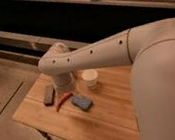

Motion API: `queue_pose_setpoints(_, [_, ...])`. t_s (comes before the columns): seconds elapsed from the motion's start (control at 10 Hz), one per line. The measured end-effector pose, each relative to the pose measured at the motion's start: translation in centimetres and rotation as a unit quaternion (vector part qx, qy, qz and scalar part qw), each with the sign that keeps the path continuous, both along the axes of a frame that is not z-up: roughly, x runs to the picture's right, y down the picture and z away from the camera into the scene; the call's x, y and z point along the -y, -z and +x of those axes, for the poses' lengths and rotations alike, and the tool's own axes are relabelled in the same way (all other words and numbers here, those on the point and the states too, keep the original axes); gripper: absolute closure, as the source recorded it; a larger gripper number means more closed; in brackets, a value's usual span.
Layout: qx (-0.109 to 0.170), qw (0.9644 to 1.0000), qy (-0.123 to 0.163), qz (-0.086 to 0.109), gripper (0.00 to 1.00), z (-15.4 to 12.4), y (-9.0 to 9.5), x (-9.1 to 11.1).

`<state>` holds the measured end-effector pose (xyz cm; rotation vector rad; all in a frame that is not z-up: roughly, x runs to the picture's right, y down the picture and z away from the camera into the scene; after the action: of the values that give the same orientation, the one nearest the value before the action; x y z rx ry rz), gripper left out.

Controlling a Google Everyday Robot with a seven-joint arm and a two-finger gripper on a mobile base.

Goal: Push the ceramic bowl across the table

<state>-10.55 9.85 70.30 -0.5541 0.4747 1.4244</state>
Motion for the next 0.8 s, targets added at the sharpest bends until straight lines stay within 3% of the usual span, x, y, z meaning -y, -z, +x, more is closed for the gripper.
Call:
queue_pose_setpoints(0.2, [0.005,0.9995,-0.001,0.030,0.35,-0.3,0.3,0.0])
queue_pose_setpoints(0.5, [-0.001,0.9982,-0.003,0.059,0.35,-0.1,0.9,-1.0])
queue_pose_setpoints(0.8, [-0.041,0.9946,0.007,0.095,0.35,1.6,0.4,-2.3])
